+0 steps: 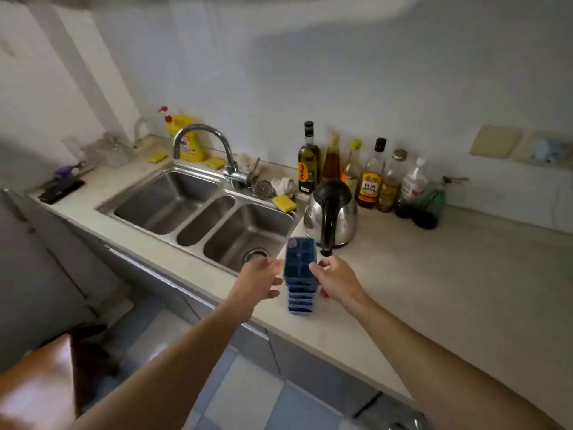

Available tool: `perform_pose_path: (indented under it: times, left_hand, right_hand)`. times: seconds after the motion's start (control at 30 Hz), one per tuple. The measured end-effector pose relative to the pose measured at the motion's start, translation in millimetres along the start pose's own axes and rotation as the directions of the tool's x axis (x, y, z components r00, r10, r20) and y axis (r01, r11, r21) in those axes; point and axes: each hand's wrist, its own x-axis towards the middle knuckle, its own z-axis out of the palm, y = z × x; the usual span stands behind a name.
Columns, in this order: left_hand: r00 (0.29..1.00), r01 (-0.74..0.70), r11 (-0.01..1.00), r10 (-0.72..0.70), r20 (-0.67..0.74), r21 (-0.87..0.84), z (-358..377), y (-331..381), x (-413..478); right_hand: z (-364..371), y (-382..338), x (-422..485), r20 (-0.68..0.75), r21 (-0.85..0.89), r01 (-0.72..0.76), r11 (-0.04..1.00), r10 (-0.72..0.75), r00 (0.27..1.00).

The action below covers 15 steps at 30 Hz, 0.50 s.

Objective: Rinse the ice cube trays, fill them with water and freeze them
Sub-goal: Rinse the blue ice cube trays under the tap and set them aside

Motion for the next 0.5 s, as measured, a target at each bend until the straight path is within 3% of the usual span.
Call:
perform_pose_path:
  times: [0.2,0.3,0.5]
  left_hand:
    - [0.997,0.052,0.998,-0.054,0.054,0.038,-5,3,38]
    - [0.999,0.03,0.998,-0.028,0.024,-0.051,-29,5,56]
    - [0.996,0.085,0.968,-0.085,0.01,-0.235,-157,6,103]
  right_hand:
    - [14,-14,17,-0.054,-0.044,0.029,0.999,-0.031,0.998]
    - [30,-43,24,-0.057,-0.031,0.051,0.998,-0.053,0.997]
    - [139,-129,69,-0.029,-0.037,0.128,0.991,-0.129,0.991]
